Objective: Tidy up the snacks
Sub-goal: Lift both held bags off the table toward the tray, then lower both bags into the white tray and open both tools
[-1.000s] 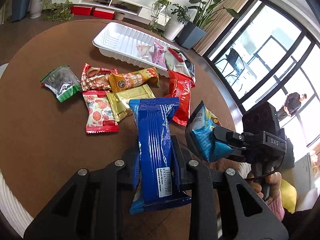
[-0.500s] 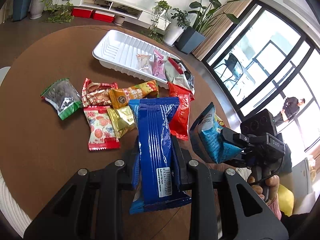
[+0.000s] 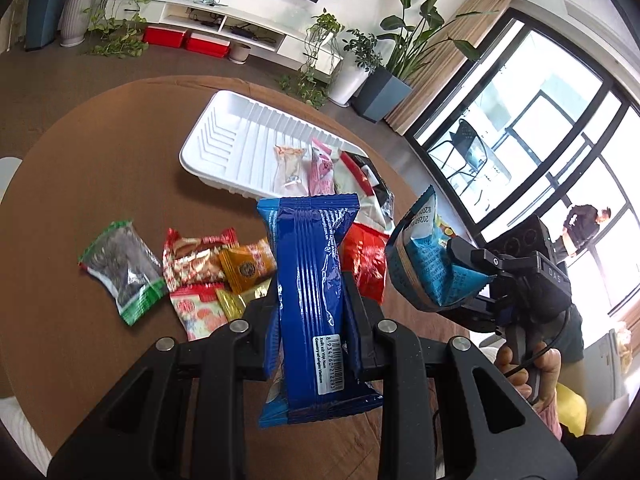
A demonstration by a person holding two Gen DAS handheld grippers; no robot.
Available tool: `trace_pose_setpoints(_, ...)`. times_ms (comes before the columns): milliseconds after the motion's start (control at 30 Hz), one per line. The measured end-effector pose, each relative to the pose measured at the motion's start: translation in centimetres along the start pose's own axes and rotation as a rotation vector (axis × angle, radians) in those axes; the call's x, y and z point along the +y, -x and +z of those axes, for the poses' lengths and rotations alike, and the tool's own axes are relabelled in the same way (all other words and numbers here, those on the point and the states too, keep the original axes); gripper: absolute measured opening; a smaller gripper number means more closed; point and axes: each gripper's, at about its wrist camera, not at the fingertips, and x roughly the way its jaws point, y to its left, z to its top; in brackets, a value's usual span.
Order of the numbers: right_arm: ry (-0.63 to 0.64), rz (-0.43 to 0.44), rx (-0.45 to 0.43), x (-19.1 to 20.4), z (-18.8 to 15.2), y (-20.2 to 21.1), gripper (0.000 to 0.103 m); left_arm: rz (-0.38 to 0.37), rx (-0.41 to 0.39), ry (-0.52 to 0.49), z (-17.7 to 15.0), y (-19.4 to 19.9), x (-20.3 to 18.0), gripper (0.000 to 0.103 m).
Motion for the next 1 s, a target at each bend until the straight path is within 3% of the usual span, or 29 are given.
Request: trace_pose_setpoints(1000,0.039,-0.126,-0.019,0.6,6.8,-6.3,0.039,0.06,0.014,-0.047,10.9,-7.0,3.0,0.024)
